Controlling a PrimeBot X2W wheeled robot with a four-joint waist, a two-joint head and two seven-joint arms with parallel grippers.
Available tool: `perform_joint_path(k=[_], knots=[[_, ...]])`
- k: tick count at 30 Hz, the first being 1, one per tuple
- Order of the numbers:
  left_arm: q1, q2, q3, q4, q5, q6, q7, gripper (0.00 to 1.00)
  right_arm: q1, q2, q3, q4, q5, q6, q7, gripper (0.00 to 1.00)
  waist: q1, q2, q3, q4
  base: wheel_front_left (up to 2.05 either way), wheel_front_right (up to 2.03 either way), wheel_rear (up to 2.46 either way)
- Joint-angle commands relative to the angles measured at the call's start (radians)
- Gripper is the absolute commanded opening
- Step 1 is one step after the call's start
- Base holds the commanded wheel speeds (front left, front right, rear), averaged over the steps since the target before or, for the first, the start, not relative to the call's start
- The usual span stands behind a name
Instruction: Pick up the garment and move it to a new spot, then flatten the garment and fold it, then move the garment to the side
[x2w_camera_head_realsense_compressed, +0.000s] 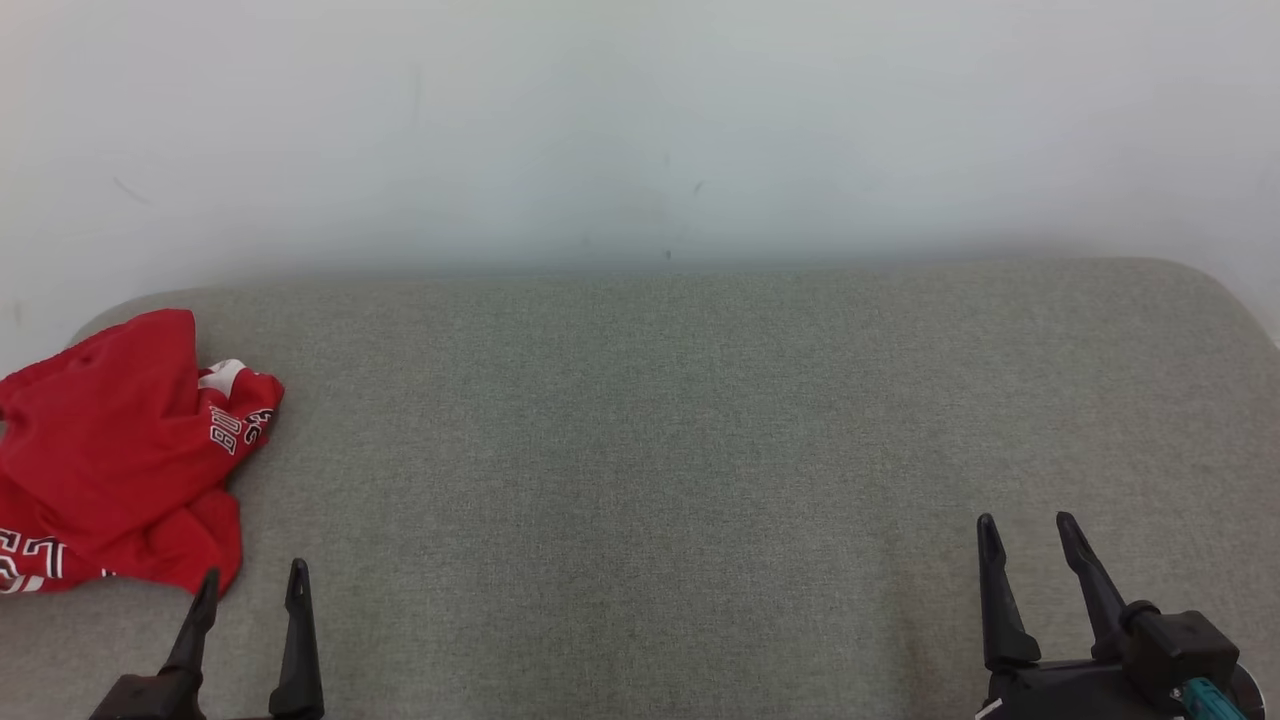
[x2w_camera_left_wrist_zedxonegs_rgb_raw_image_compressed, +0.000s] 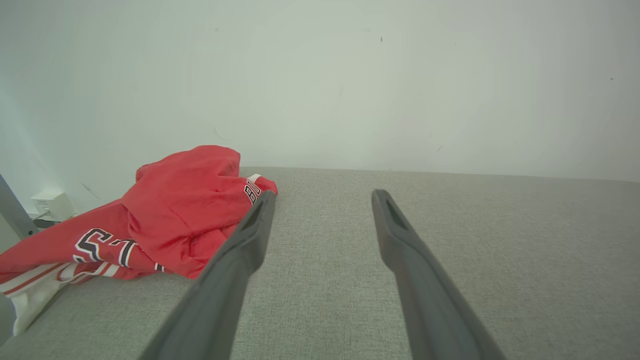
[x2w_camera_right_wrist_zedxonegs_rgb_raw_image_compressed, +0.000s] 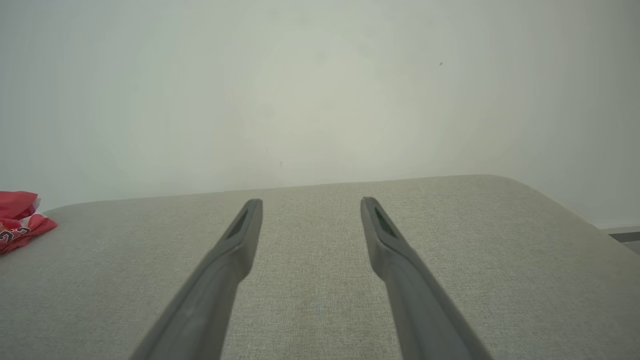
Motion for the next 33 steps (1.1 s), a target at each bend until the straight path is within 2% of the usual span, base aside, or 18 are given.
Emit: perform_joint_path(k=[1,20,25,33], knots=[[0.013,0.004,0.002,-0.004,-0.003,0.003,0.001,1.00,0.008,-0.003,-0.003,-0.004,0.001,0.003,0.003,1.00,0.0000,0.0000,0.000,0.000,0.00,0.00,0.00],[0.006,0.012,-0.015,0.004,-0.016,0.016,0.001,1.00,0.017,-0.003,-0.005,-0.014,0.027,0.003,0.010,1.00,0.0000,0.0000,0.005,0.020,0.00,0.00,0.00],[0.001,0.014,-0.019,0.006,-0.017,0.020,0.006,1.00,0.018,-0.003,-0.001,-0.009,0.033,0.003,0.004,1.00,0.0000,0.0000,0.006,0.058,0.00,0.00,0.00],[0.001,0.028,-0.015,0.017,-0.028,0.028,0.005,1.00,0.019,-0.003,0.010,0.011,0.049,0.003,-0.002,1.00,0.0000,0.0000,0.003,0.161,0.00,0.00,0.00]])
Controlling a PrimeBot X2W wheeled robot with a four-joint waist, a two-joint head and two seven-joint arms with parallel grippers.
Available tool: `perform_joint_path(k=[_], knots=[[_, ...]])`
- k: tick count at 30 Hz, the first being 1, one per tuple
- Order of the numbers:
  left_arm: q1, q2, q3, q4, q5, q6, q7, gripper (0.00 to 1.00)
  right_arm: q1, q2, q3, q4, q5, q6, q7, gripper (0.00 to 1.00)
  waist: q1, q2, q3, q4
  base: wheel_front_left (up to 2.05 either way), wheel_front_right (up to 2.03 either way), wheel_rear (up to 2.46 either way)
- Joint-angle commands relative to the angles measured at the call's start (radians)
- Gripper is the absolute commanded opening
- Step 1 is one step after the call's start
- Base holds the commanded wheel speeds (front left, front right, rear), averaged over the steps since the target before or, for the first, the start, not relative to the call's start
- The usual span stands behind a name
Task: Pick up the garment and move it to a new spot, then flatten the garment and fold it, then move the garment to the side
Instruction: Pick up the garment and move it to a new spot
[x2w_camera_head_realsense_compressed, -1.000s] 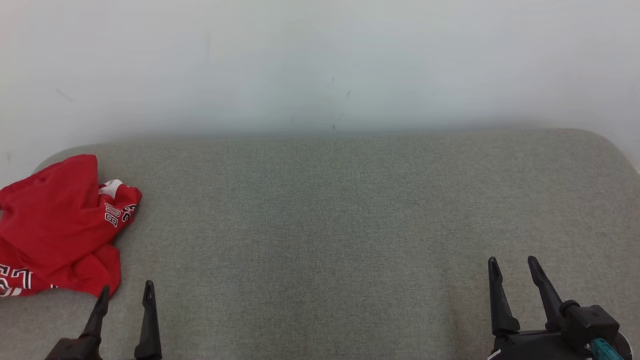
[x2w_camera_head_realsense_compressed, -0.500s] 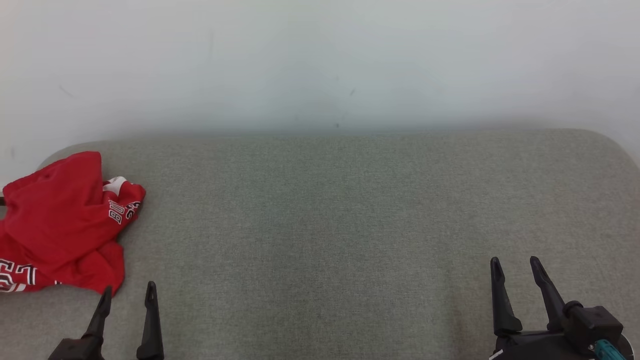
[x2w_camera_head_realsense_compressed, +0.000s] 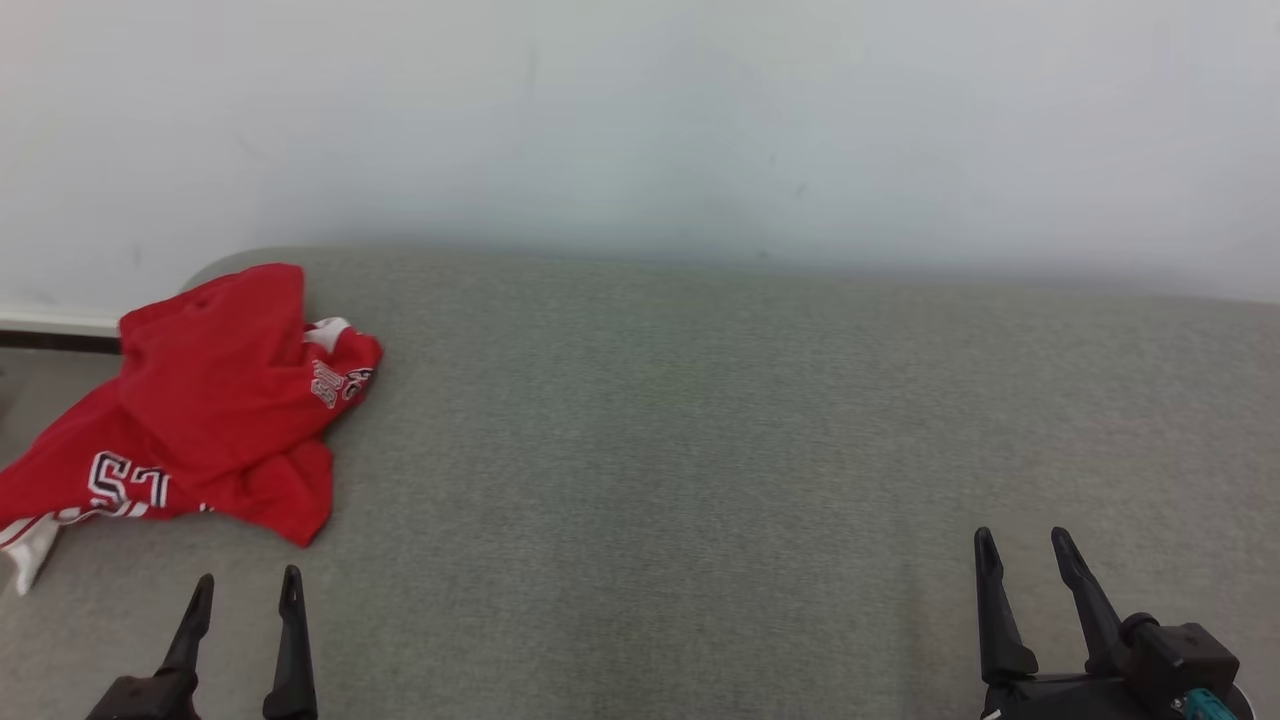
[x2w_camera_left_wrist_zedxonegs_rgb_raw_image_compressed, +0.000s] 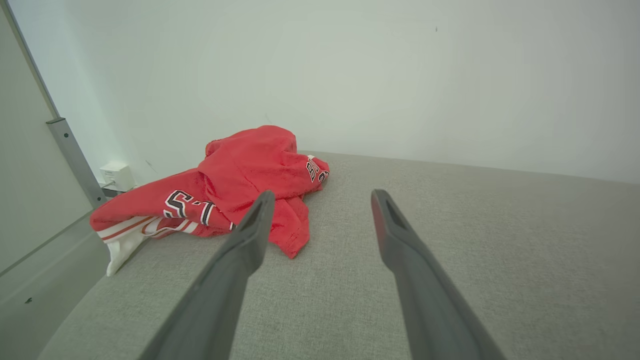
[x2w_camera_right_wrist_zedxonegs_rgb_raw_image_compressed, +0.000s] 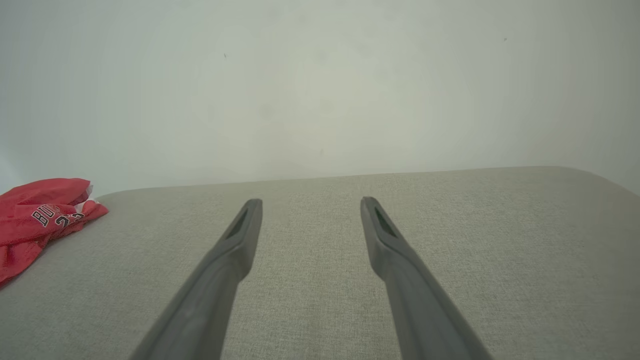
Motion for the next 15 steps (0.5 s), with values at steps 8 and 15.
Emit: perform_joint_path(k=[8,15], knots=[[0.005,0.017,0.011,0.008,-0.018,0.016,-0.002,1.00,0.008,-0.002,0.004,0.029,0.014,0.003,-0.014,1.00,0.0000,0.0000,-0.011,0.166,0.00,0.00,0.00],[0.013,0.028,0.015,0.011,-0.019,0.023,-0.001,1.00,0.006,-0.002,0.014,0.046,0.025,0.003,-0.021,1.00,0.0000,0.0000,-0.024,0.261,0.00,0.00,0.00]])
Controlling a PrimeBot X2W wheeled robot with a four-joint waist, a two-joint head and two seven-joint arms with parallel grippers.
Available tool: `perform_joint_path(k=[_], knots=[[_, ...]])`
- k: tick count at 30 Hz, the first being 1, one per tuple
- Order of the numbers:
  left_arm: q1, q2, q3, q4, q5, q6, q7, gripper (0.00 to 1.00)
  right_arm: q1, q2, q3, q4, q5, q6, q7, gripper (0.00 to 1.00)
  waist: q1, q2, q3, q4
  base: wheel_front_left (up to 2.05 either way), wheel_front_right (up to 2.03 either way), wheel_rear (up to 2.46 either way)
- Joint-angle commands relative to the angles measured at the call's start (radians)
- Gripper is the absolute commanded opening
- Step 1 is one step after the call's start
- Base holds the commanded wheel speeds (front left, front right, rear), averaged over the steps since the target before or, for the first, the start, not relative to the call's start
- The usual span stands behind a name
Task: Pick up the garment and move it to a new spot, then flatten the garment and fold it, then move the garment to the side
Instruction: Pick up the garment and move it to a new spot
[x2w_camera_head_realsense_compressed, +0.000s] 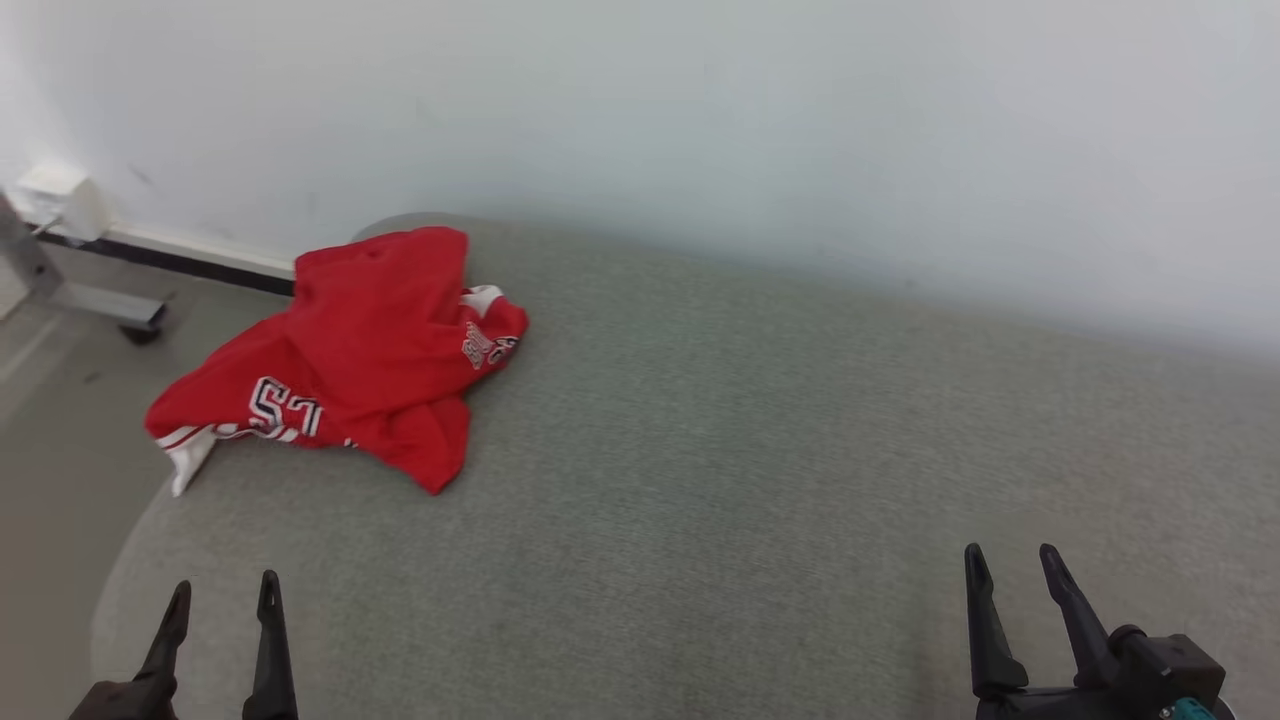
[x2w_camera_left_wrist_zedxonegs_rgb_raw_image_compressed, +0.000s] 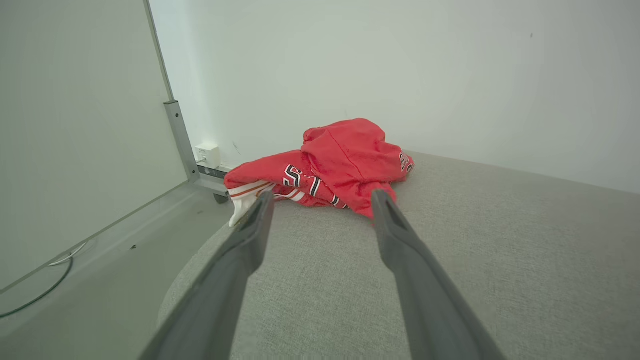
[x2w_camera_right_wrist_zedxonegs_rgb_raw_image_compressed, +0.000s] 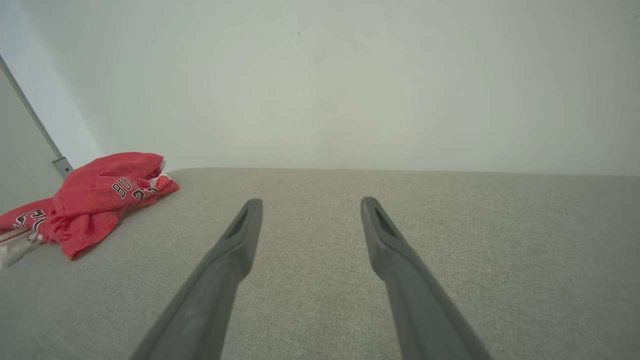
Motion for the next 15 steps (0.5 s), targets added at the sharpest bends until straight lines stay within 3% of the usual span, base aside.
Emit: perform_joint_path(k=[1,15], knots=[[0.012,0.007,0.005,0.000,-0.004,0.005,0.000,1.00,0.001,-0.002,0.002,0.003,0.005,0.003,-0.006,1.00,0.0000,0.0000,-0.011,0.064,0.00,0.00,0.00],[0.020,0.026,0.023,-0.005,-0.003,0.037,-0.001,1.00,-0.005,-0.002,0.018,0.022,0.017,0.003,-0.014,1.00,0.0000,0.0000,-0.017,0.171,0.00,0.00,0.00]])
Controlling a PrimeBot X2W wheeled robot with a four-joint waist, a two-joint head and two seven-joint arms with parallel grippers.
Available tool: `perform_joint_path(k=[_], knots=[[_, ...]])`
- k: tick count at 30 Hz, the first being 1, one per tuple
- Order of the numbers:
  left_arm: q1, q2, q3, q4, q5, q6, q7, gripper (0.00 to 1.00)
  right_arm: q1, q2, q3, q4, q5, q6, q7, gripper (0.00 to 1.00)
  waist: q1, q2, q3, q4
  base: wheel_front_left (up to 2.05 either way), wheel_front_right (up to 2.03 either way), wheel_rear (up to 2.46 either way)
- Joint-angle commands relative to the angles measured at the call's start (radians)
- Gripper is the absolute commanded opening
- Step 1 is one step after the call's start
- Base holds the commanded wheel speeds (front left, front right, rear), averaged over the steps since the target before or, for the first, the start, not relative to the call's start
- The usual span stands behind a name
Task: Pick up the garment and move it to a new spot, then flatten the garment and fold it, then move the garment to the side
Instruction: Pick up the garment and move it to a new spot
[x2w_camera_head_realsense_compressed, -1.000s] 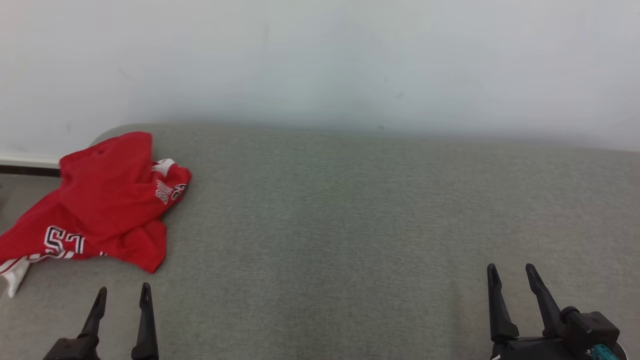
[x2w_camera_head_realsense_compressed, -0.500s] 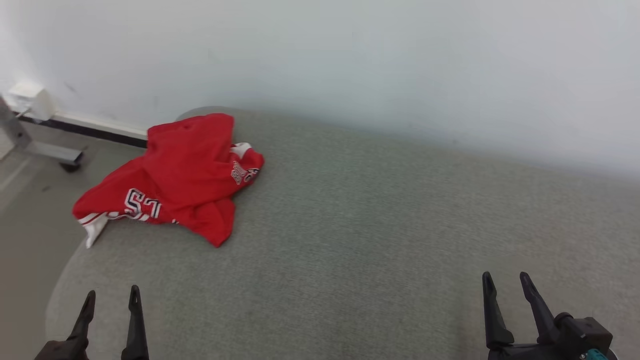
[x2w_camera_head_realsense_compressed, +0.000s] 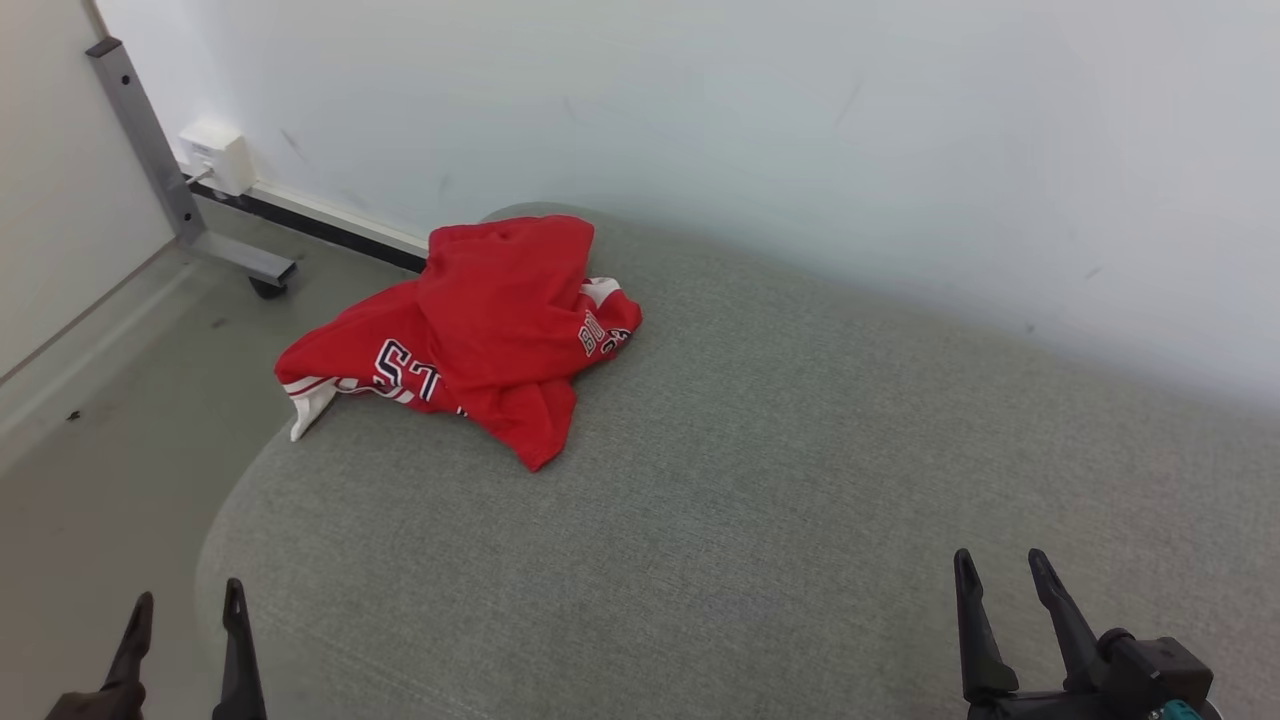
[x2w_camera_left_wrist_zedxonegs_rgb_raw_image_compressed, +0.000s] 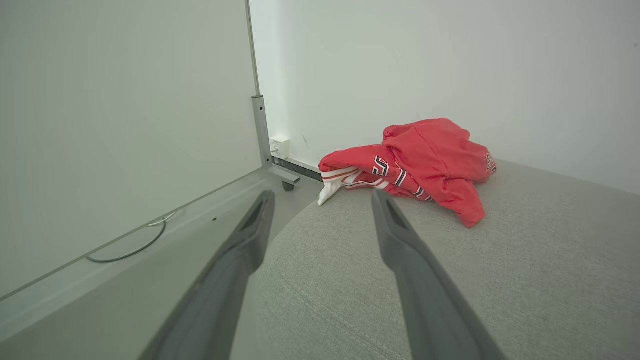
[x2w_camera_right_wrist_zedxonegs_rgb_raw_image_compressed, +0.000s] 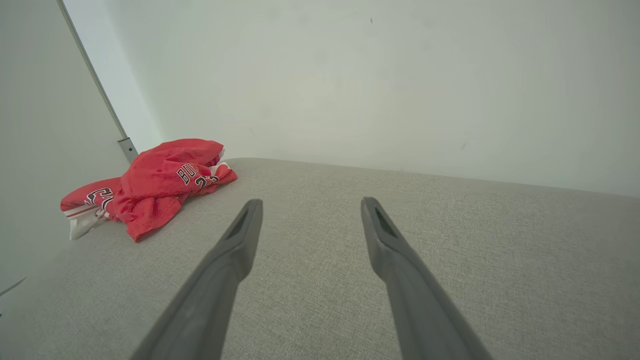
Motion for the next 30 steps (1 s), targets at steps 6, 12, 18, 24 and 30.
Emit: perform_joint_path(k=[6,12,18,24,30], knots=[[0.006,0.014,0.022,0.008,-0.014,0.013,-0.004,1.00,-0.008,-0.002,0.006,0.000,0.004,0.003,-0.001,1.00,0.0000,0.0000,0.007,0.018,0.00,0.00,0.00],[-0.031,0.016,0.036,0.001,-0.039,0.019,0.001,1.00,-0.026,-0.003,0.000,-0.008,-0.015,0.003,0.010,1.00,0.0000,0.0000,0.040,-0.015,0.00,0.00,0.00],[-0.129,0.046,0.056,0.027,-0.071,0.000,-0.008,1.00,-0.053,-0.003,-0.006,-0.030,-0.048,0.003,0.026,1.00,0.0000,0.0000,0.099,-0.080,0.00,0.00,0.00],[-0.311,0.096,0.077,0.046,-0.103,-0.015,-0.010,1.00,-0.098,-0.003,-0.032,-0.082,-0.095,0.003,0.050,1.00,0.0000,0.0000,0.201,-0.186,0.00,0.00,0.00],[-0.510,0.143,0.101,0.093,-0.143,-0.027,-0.001,1.00,-0.134,-0.003,-0.073,-0.149,-0.139,0.003,0.074,1.00,0.0000,0.0000,0.323,-0.271,0.00,0.00,0.00]])
